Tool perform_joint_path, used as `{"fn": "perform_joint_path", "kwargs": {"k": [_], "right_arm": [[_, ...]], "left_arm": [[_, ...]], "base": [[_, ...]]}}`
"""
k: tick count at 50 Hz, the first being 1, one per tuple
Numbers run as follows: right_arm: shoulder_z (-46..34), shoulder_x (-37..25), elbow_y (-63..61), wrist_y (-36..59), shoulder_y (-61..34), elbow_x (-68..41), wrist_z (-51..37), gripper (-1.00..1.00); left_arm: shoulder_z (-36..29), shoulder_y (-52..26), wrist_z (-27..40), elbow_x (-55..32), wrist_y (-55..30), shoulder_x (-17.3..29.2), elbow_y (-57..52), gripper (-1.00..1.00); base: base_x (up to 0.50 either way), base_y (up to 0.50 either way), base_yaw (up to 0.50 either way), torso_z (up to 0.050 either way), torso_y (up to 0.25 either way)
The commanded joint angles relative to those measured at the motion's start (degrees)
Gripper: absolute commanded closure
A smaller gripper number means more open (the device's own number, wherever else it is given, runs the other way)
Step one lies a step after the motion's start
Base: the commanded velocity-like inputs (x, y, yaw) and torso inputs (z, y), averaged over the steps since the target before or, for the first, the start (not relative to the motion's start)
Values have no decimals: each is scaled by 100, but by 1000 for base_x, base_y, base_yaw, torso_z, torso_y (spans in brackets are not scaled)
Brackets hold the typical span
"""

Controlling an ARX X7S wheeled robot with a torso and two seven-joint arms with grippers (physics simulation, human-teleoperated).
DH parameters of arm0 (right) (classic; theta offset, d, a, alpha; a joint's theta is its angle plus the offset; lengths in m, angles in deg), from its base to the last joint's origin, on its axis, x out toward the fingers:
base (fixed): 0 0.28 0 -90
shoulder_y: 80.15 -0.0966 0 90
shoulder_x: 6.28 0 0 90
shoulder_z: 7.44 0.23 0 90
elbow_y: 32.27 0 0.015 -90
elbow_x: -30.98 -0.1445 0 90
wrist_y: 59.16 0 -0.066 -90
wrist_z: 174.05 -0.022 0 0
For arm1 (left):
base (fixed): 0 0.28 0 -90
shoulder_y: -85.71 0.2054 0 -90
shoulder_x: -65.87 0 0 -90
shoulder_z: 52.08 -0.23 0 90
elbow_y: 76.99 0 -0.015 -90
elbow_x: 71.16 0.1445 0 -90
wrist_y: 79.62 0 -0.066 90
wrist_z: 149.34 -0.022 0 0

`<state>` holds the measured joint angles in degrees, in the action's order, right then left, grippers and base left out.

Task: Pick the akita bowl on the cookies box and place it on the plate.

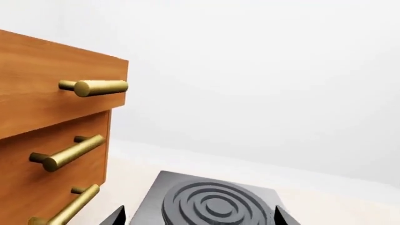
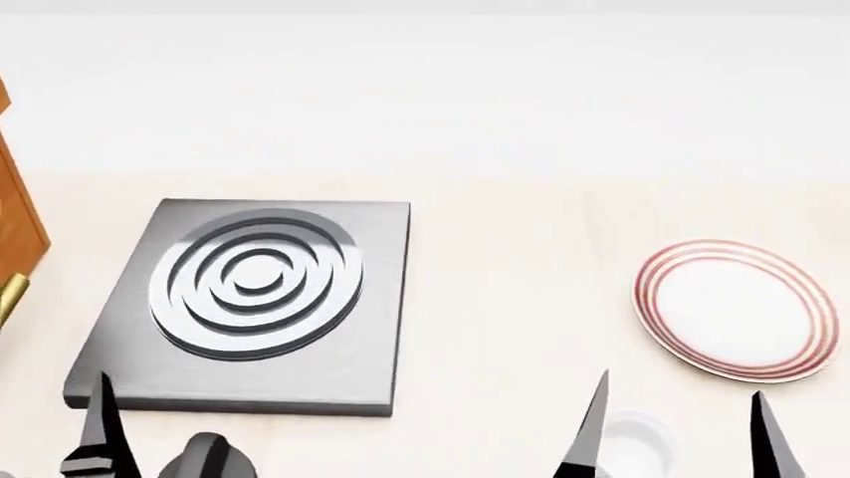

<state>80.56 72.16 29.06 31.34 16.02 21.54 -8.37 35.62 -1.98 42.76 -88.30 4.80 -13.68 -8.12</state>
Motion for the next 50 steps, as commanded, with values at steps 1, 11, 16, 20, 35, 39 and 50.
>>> {"fn": "perform_joint_path", "kwargs": {"k": [1, 11, 16, 20, 35, 39, 50], "right_arm": [[98, -101, -214, 22, 47, -152, -47, -100], [100, -148, -220, -28, 55, -246, -35, -100], [86, -171, -225, -42, 53, -257, -36, -100], [78, -193, -247, -44, 59, -268, -40, -100], [54, -265, -289, -67, 82, -311, -53, -100], [47, -282, -294, -57, 76, -317, -63, -100], [28, -360, -303, 119, 25, -529, -28, -100]], "left_arm": [[-59, 51, 22, -3, 68, 35, -2, -100], [-88, 46, 47, -30, 87, 67, 19, -100], [-103, 39, 61, -42, 92, 83, 29, -100], [-114, 42, 74, -50, 99, 95, 28, -100], [-154, 37, 123, -89, 90, 145, 12, -100], [-166, 26, 142, -93, 77, 159, 1, -100], [-199, -16, 187, -118, 24, 200, -13, -100]], "base": [[-51, -500, 0, 0, 0], [-55, -500, 0, 0, 0], [-55, -500, 0, 0, 0], [-53, -500, 0, 0, 0], [-53, -500, 0, 0, 0], [-54, -500, 0, 0, 0], [-19, -500, 0, 0, 0]]}}
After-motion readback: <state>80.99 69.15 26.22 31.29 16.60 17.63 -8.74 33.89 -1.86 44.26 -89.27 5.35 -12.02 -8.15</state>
